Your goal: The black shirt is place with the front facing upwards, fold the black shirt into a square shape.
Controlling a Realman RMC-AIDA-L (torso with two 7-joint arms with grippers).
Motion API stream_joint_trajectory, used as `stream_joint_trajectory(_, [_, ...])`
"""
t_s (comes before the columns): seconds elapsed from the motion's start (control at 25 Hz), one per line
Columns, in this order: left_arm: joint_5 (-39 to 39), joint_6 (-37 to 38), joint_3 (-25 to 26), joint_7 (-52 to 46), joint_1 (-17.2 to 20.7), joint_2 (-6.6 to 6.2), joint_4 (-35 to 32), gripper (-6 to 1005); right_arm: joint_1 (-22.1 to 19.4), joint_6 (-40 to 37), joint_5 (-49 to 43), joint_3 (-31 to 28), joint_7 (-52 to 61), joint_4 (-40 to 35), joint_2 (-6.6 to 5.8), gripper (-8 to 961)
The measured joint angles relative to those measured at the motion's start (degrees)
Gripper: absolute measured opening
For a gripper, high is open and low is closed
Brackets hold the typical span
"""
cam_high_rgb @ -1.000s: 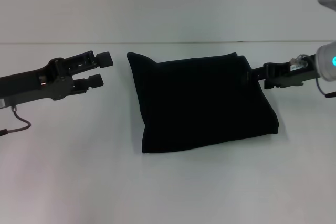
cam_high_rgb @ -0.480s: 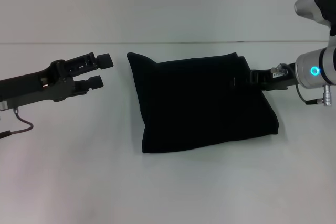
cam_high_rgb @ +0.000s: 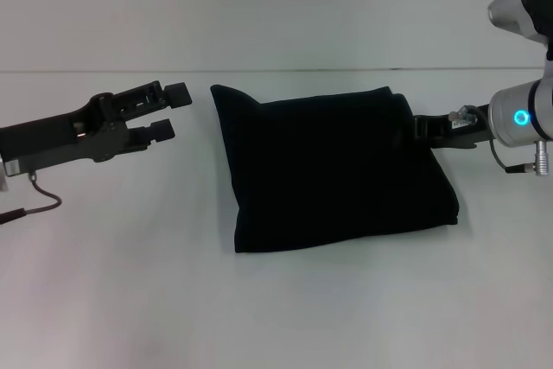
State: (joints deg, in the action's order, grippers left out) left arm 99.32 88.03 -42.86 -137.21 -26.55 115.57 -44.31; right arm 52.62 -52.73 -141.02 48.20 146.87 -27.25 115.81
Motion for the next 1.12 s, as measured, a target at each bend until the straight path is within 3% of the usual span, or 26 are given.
stream_joint_trajectory(0.04, [0.0, -0.1, 0.0, 0.0, -0.1, 0.00, 0.0, 951, 0.0, 0.0, 0.0, -0.1, 0.0, 0.0, -0.07, 438])
stream_joint_trajectory(0.16, [0.0, -0.1, 0.1, 0.0, -0.3, 0.00, 0.1, 951, 0.0, -0.1, 0.0, -0.4, 0.2, -0.1, -0.31, 192])
stream_joint_trajectory(0.4, [0.0, -0.2, 0.3, 0.0, -0.5, 0.00, 0.1, 950, -0.1, -0.3, 0.2, -0.6, 0.2, -0.3, -0.38, 56])
stream_joint_trajectory(1.12, [-0.6, -0.3, 1.1, 0.0, -0.5, -0.01, 0.1, 950, 0.0, -7.3, 1.4, 2.9, 5.4, -15.1, 0.19, 62])
